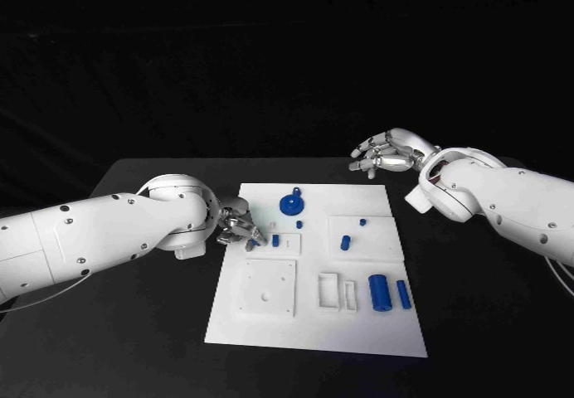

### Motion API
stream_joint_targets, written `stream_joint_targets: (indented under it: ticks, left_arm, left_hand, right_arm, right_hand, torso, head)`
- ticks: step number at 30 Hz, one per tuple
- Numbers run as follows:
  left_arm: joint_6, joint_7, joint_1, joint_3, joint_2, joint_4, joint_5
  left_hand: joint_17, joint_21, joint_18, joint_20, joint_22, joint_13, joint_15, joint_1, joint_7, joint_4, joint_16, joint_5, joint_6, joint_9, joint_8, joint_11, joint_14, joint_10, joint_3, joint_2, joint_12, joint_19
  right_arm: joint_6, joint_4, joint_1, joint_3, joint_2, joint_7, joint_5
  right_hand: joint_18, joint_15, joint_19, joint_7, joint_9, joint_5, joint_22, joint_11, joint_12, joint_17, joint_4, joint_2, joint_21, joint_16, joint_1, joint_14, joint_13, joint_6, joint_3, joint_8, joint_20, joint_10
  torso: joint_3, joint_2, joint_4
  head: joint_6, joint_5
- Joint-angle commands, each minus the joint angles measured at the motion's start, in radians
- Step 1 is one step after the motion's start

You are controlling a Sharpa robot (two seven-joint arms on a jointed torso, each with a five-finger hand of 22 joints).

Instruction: Assemble the parts on the task board

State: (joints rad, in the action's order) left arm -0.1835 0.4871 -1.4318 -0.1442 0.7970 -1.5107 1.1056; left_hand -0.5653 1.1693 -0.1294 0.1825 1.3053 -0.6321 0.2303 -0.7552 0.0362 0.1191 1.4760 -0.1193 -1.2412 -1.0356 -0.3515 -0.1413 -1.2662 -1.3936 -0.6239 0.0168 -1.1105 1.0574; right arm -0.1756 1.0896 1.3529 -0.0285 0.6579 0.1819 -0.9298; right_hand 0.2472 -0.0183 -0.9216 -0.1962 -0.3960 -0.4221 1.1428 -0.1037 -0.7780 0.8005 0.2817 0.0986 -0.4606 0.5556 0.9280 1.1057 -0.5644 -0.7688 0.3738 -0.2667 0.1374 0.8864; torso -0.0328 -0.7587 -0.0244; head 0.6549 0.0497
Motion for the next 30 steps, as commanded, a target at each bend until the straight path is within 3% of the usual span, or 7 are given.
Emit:
stream_joint_targets:
  ticks: [1,13,20,22,24,30]
  left_arm:
    - [-0.067,0.019,0.009,-0.008,0.000,0.000,0.001]
    - [-0.084,0.017,0.009,-0.008,-0.001,0.002,0.009]
    - [-0.042,0.022,0.008,-0.008,-0.004,0.011,0.004]
    - [-0.034,0.022,0.008,-0.008,-0.004,0.013,0.000]
    - [-0.031,0.023,0.008,-0.008,-0.004,0.014,-0.003]
    - [-0.020,0.022,0.008,-0.008,-0.006,0.017,-0.005]
  left_hand:
    - [-0.001,0.006,0.007,0.087,0.001,-0.001,0.003,-0.053,-0.001,0.051,0.001,-0.002,-0.009,-0.001,0.004,-0.003,-0.004,0.006,-0.045,0.050,-0.004,-0.003]
    - [-0.001,0.007,0.007,0.086,0.002,-0.002,0.002,-0.057,-0.001,0.064,0.003,-0.004,-0.010,-0.004,0.006,-0.003,-0.004,0.006,-0.048,0.048,-0.006,-0.004]
    - [-0.001,0.008,0.008,0.086,0.001,-0.002,0.001,-0.058,-0.002,0.071,0.002,0.006,-0.011,-0.005,0.009,-0.002,-0.002,0.007,-0.047,0.039,-0.006,-0.004]
    - [0.001,0.005,0.009,0.085,-0.002,0.000,-0.001,-0.038,-0.007,0.053,-0.002,0.064,-0.003,-0.002,0.021,0.003,0.001,0.007,-0.033,0.010,-0.002,-0.005]
    - [0.002,0.004,0.010,0.085,-0.004,0.001,-0.002,-0.015,-0.010,0.032,-0.002,0.070,0.005,0.003,0.031,0.006,0.001,0.007,-0.020,-0.020,-0.001,-0.005]
    - [0.002,0.001,0.006,0.087,-0.007,0.002,-0.002,0.017,-0.013,-0.014,-0.002,0.071,0.010,0.013,0.046,0.009,0.003,0.007,-0.009,-0.070,0.001,-0.005]
  right_arm:
    - [0.012,0.001,0.000,0.000,0.000,0.010,0.001]
    - [0.013,0.000,0.000,0.000,-0.001,0.010,0.001]
    - [0.012,0.001,0.000,0.000,0.000,0.010,0.001]
    - [0.012,0.001,0.000,0.000,0.001,0.009,0.001]
    - [0.012,0.001,0.000,0.000,0.000,0.009,0.001]
    - [0.012,0.001,0.000,0.000,0.000,0.009,0.001]
  right_hand:
    - [0.015,-0.003,-0.009,-0.013,0.001,-0.007,0.001,0.002,-0.006,0.001,0.001,-0.001,0.004,-0.007,-0.009,0.005,0.002,0.007,0.002,-0.006,0.002,-0.005]
    - [0.015,-0.003,-0.009,-0.013,0.001,-0.007,0.001,0.002,-0.006,0.002,0.001,-0.001,0.005,-0.007,-0.009,0.005,0.002,0.007,0.002,-0.007,0.002,-0.005]
    - [0.015,-0.003,-0.009,-0.013,0.001,-0.007,0.002,0.002,-0.007,0.002,0.001,-0.001,0.005,-0.007,-0.009,0.005,0.003,0.007,0.002,-0.007,0.002,-0.005]
    - [0.015,-0.003,-0.009,-0.013,0.001,-0.007,0.002,0.002,-0.007,0.002,0.001,-0.001,0.005,-0.007,-0.009,0.005,0.003,0.007,0.002,-0.007,0.002,-0.005]
    - [0.015,-0.003,-0.009,-0.013,0.001,-0.007,0.002,0.002,-0.007,0.002,0.001,-0.001,0.005,-0.007,-0.009,0.005,0.003,0.007,0.002,-0.007,0.002,-0.005]
    - [0.015,-0.003,-0.009,-0.013,0.001,-0.007,0.002,0.002,-0.007,0.002,0.001,-0.001,0.005,-0.008,-0.009,0.005,0.003,0.008,0.002,-0.007,0.002,-0.005]
  torso:
    - [0.0000,0.000,0.0004]
    - [0.0007,0.000,0.0000]
    - [0.0005,0.000,-0.0009]
    - [0.0005,0.000,-0.0002]
    - [0.0005,0.000,-0.0001]
    - [0.0001,0.000,0.0000]
  head:
    - [0.000,0.000]
    - [0.001,-0.002]
    - [-0.001,-0.003]
    - [-0.001,-0.002]
    - [-0.001,-0.002]
    - [-0.002,-0.002]
